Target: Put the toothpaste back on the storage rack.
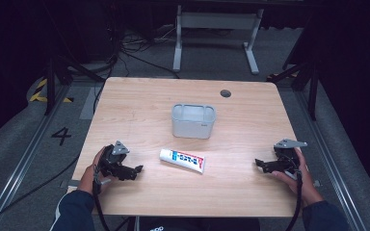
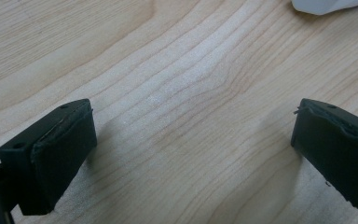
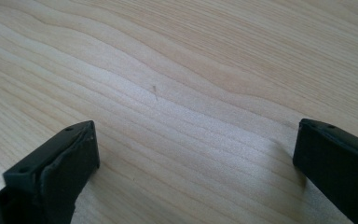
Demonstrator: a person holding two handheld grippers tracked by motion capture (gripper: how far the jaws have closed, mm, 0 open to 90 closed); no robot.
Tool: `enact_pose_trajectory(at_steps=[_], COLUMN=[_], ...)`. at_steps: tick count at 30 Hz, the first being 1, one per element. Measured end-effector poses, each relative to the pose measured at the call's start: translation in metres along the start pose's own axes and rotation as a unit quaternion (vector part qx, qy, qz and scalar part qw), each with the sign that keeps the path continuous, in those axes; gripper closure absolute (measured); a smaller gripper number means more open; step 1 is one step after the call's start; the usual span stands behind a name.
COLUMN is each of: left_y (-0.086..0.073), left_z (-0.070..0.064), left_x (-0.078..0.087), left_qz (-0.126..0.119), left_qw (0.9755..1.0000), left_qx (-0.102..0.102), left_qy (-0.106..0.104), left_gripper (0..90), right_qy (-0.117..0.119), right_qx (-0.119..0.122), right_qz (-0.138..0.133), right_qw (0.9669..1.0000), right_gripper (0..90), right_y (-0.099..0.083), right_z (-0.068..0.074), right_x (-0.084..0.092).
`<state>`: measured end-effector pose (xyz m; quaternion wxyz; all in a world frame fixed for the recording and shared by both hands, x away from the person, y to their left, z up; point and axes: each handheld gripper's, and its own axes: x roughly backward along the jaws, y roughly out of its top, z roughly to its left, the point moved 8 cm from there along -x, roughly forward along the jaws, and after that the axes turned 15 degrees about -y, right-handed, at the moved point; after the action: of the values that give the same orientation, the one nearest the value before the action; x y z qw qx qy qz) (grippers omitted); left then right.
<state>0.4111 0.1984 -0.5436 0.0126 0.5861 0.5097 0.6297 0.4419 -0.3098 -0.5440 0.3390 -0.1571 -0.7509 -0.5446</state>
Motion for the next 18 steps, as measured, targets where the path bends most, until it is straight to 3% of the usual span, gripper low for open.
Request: enact_pose_trajectory(at_steps=[9, 12, 15, 18], left_y=[-0.004, -0.008, -0.01, -0.009], left_z=[0.0, -0.001, -0.001, -0.001], left_x=[0.004, 0.007, 0.01, 0.011], left_qz=[0.009, 0.023, 0.027, 0.046], left_qw=[0.9992, 0.9982, 0.9981, 0.9973], left_qx=[-0.03, -0.04, -0.041, -0.047], left_qy=[-0.025, -0.038, -0.037, -0.032], left_gripper=[0.4, 0.4, 0.4, 0.5], right_qy=[0.001, 0.001, 0.003, 0.003], right_qx=[0.001, 0.002, 0.002, 0.004], right_qz=[-0.001, -0.001, -0.001, -0.001], right_qw=[1.0, 1.0, 1.0, 1.0], right_gripper=[0.3, 0.3, 0.3, 0.3], right_y=[0.0, 0.0, 0.0, 0.0], right_z=[0.0, 0.0, 0.0, 0.0], right_x=[0.0, 0.0, 0.0, 0.0])
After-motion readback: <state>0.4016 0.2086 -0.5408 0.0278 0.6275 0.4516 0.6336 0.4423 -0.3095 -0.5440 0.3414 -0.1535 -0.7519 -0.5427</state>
